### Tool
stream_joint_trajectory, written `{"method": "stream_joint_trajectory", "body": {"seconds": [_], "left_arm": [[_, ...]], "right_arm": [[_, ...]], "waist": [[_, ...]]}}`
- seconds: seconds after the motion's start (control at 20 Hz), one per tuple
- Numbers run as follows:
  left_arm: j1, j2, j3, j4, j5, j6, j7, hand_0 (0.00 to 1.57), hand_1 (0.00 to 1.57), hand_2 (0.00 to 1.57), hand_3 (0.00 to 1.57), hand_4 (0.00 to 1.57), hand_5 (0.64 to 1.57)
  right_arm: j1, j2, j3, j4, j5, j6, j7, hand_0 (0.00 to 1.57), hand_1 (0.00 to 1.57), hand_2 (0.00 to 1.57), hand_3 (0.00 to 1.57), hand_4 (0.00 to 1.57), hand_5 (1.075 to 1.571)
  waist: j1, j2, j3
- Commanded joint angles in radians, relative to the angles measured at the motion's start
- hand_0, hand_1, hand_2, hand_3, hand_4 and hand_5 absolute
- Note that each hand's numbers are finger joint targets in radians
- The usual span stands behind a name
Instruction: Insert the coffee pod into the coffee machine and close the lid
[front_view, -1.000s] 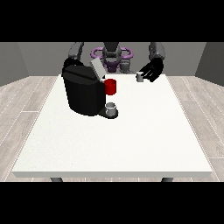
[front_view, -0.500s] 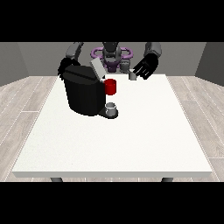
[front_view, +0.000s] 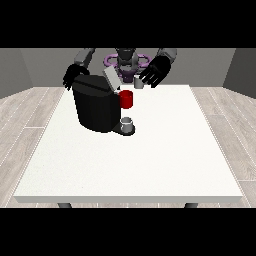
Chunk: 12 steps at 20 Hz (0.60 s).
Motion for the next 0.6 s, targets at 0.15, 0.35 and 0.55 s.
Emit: {"method": "stream_joint_trajectory", "body": {"seconds": [0.15,0.35,0.55], "left_arm": [[-0.064,0.018,0.017,0.018,-0.008,0.018,-0.015,1.28,1.28,1.33,1.26,0.52,1.571],[-0.049,0.013,0.020,0.044,-0.022,0.051,-0.011,1.26,1.26,1.30,1.24,0.49,1.571],[-0.052,-0.050,-0.014,0.021,-0.030,0.027,0.011,1.31,1.31,1.33,1.23,0.49,1.571]], "right_arm": [[-0.038,-0.013,-0.004,-0.050,0.015,-0.021,0.021,0.00,0.00,0.00,0.00,0.52,1.571],[0.009,0.010,0.027,-0.081,0.026,-0.027,0.016,0.00,0.00,0.00,0.00,0.53,1.571],[0.000,0.004,-0.013,-0.023,0.017,-0.045,-0.001,0.00,0.00,0.00,0.00,0.48,1.571]], "waist": [[-0.033,0.056,-0.0002],[-0.051,0.067,-0.0003],[-0.001,0.040,0.0000]]}}
